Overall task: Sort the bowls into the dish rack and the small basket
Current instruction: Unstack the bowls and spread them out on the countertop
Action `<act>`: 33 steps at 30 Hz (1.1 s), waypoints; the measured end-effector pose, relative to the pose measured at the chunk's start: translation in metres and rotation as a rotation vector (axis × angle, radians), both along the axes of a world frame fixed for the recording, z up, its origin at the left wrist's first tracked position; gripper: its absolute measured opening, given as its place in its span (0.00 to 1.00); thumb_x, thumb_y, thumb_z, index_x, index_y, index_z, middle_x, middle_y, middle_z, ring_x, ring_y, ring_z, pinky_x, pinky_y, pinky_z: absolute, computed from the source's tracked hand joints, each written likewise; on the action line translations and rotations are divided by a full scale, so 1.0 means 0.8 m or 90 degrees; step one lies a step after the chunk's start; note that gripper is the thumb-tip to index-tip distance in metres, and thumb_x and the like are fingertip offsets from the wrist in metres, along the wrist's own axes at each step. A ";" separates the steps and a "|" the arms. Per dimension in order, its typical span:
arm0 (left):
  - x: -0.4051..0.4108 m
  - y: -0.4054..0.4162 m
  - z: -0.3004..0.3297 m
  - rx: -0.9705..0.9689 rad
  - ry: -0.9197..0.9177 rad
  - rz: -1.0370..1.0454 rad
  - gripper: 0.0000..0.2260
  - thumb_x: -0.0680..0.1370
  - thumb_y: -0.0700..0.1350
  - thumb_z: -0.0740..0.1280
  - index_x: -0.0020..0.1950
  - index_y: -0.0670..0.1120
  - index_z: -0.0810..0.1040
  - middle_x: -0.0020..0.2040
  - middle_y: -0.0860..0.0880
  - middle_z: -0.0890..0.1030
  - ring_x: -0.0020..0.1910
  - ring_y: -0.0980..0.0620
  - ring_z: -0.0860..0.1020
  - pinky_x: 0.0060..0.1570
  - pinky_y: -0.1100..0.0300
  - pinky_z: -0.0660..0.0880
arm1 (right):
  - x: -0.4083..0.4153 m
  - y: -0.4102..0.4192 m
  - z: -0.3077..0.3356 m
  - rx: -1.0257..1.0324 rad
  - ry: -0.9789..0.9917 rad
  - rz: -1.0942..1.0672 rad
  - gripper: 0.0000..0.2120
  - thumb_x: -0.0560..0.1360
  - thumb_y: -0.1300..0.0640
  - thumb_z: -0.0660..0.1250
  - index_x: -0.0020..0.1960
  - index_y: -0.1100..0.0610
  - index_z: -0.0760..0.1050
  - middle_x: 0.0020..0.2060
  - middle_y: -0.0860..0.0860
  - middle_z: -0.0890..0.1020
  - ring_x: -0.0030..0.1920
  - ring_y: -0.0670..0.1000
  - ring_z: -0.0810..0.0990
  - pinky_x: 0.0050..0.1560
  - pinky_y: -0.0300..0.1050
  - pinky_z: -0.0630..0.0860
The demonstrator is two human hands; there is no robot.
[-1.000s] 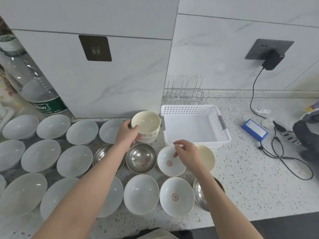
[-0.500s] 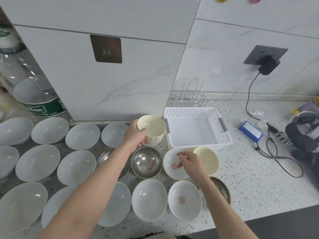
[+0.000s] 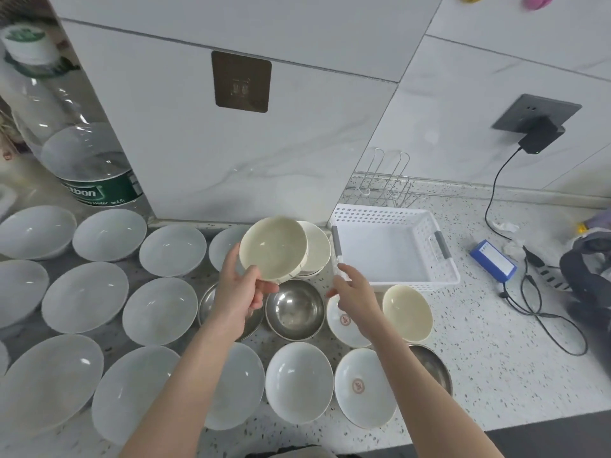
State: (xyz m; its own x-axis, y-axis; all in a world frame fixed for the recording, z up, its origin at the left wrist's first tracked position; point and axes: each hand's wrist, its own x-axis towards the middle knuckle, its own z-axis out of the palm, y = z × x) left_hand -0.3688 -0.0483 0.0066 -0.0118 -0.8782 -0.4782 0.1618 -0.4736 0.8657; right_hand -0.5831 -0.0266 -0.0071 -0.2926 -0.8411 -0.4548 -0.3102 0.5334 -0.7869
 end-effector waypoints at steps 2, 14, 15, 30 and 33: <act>0.014 0.010 -0.003 0.014 0.012 0.030 0.24 0.75 0.35 0.55 0.64 0.60 0.71 0.31 0.44 0.83 0.26 0.50 0.69 0.21 0.65 0.58 | 0.011 -0.017 -0.002 0.011 0.005 -0.009 0.23 0.79 0.49 0.59 0.74 0.49 0.64 0.33 0.46 0.84 0.32 0.43 0.75 0.40 0.42 0.72; 0.072 0.058 -0.016 0.072 0.104 0.135 0.23 0.77 0.33 0.58 0.68 0.54 0.72 0.40 0.45 0.83 0.26 0.56 0.77 0.19 0.68 0.63 | 0.067 -0.065 -0.018 0.031 0.068 -0.101 0.26 0.73 0.62 0.58 0.71 0.55 0.60 0.35 0.45 0.77 0.41 0.54 0.85 0.57 0.59 0.78; 0.074 0.061 -0.017 0.074 0.105 0.134 0.23 0.77 0.33 0.58 0.68 0.53 0.71 0.37 0.46 0.83 0.26 0.56 0.77 0.19 0.67 0.63 | 0.067 -0.065 -0.016 0.026 0.041 -0.122 0.26 0.73 0.62 0.58 0.71 0.54 0.61 0.36 0.46 0.78 0.37 0.53 0.84 0.54 0.57 0.79; 0.055 0.091 0.004 0.086 0.080 0.086 0.22 0.77 0.33 0.58 0.58 0.59 0.76 0.37 0.46 0.81 0.25 0.57 0.75 0.20 0.66 0.64 | 0.001 0.024 0.033 -0.102 -0.183 -0.335 0.26 0.74 0.64 0.57 0.69 0.45 0.63 0.25 0.53 0.81 0.26 0.48 0.67 0.23 0.37 0.64; 0.031 0.100 0.008 0.069 0.061 0.065 0.23 0.77 0.33 0.58 0.62 0.59 0.74 0.38 0.46 0.82 0.26 0.57 0.77 0.20 0.66 0.62 | -0.041 0.055 0.033 -0.153 -0.197 -0.407 0.26 0.74 0.65 0.57 0.69 0.47 0.64 0.24 0.53 0.80 0.22 0.46 0.65 0.21 0.35 0.63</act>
State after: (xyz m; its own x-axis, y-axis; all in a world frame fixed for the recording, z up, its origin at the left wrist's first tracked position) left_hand -0.3436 0.0316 0.0127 0.0249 -0.8200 -0.5718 0.2938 -0.5407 0.7882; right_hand -0.6155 0.0174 0.0190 -0.6461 -0.6364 -0.4213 0.2569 0.3385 -0.9052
